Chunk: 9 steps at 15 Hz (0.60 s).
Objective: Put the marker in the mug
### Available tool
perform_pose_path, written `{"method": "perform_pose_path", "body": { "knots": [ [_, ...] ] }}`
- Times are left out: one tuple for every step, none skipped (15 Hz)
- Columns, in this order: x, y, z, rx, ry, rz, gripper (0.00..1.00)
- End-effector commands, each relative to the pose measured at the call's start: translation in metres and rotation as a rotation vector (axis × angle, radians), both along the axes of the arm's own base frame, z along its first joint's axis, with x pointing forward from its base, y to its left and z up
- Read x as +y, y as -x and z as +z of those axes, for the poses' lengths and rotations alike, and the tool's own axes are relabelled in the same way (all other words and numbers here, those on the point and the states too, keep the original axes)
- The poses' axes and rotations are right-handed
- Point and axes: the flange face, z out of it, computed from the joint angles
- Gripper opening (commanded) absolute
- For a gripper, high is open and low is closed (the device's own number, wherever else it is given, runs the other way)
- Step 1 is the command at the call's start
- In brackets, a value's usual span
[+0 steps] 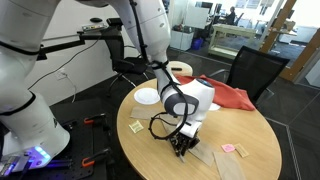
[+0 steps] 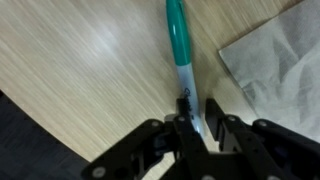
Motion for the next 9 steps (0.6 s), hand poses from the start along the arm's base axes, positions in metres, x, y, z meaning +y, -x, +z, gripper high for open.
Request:
{"method": "perform_pose_path", "body": {
  "knots": [
    [-0.003, 0.000, 0.001, -0.012, -0.001, -0.023, 0.00],
    [-0.004, 0.001, 0.002, -0.013, -0.001, -0.025, 0.00],
    [-0.004, 0.003, 0.005, -0.012, 0.001, -0.028, 0.03],
    [-0.005, 0.006, 0.012, -0.016, 0.005, -0.026, 0.03],
    [-0.006, 0.009, 0.019, -0.022, 0.004, -0.022, 0.03],
    [-0.006, 0.013, 0.031, -0.035, 0.010, -0.002, 0.03],
    [-0.008, 0.015, 0.041, -0.049, 0.018, 0.013, 0.03],
    [-0.009, 0.018, 0.055, -0.060, 0.033, 0.038, 0.03],
    [-0.010, 0.018, 0.070, -0.069, 0.046, 0.069, 0.03]
  ]
}}
